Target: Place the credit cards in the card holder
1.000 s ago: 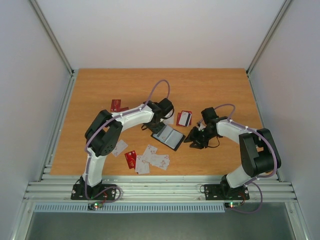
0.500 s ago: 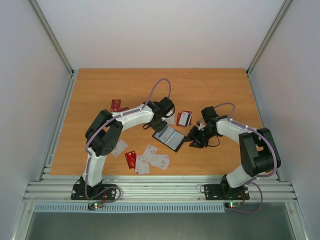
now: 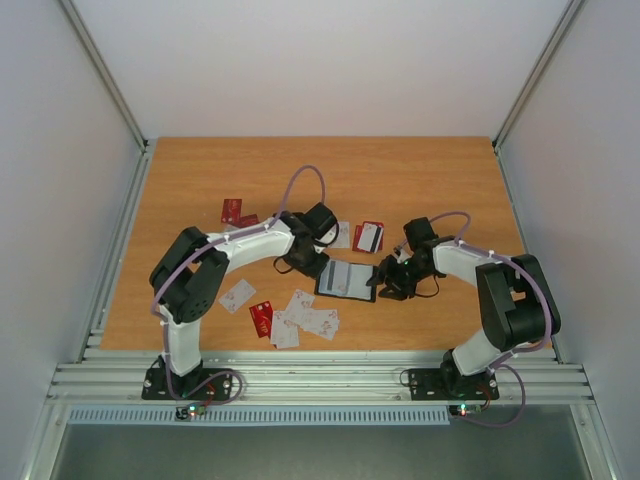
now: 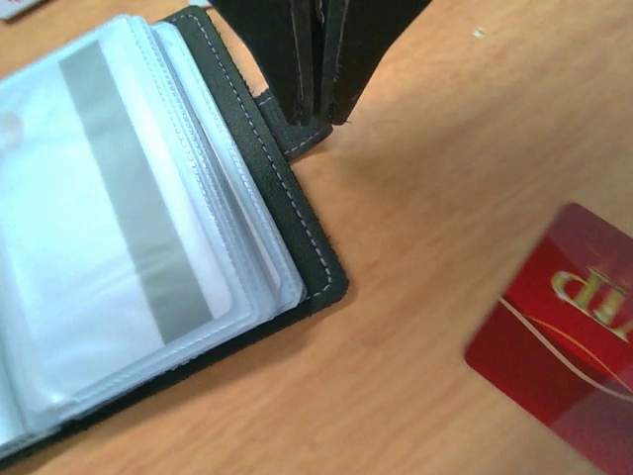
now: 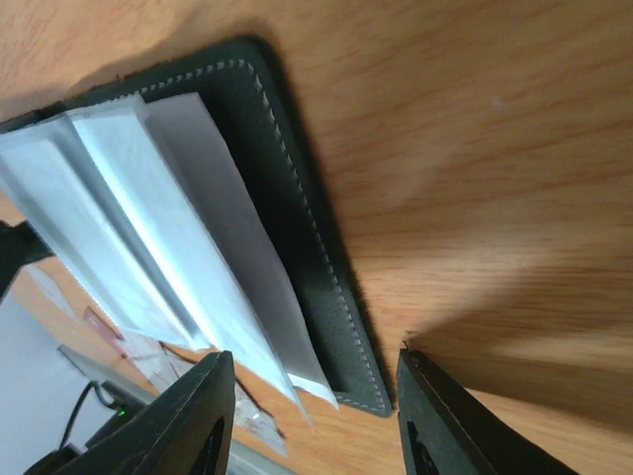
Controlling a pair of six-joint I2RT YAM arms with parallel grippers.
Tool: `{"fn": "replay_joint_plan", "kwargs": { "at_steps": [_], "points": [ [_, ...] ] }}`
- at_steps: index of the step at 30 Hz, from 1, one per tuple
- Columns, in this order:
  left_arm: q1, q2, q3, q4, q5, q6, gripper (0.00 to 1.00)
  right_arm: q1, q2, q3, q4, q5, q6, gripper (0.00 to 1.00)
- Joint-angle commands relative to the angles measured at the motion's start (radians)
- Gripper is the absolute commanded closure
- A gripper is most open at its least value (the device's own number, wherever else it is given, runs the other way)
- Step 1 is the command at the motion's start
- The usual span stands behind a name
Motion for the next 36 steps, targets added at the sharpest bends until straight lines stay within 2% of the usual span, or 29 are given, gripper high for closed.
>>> {"fn": "replay_joint_plan", "kwargs": {
  "at_steps": [1,7,18,27,36],
  "points": [
    [-0.005,-0.034,-0.032,0.046,0.106,-0.075,1.00,-0.013,0.041,-0.044,0.083,-0.019,0.043,0.53],
    [-0.005,-0.021,-0.025,0.051,0.174,-0.086,1.00,-0.013,0.094,-0.066,0.222,-0.120,0.073,0.54],
    [-0.005,-0.015,-0.045,0.068,0.218,-0.106,1.00,-0.013,0.040,-0.097,0.457,-0.371,0.151,0.54],
    [-0.005,-0.013,-0.026,0.056,0.215,-0.094,1.00,-0.010,0.009,-0.078,0.462,-0.459,0.129,0.54],
    [-0.005,-0.028,-0.021,0.045,0.214,-0.093,1.00,0.021,0.056,-0.024,0.394,-0.449,0.093,0.55]
  ]
}}
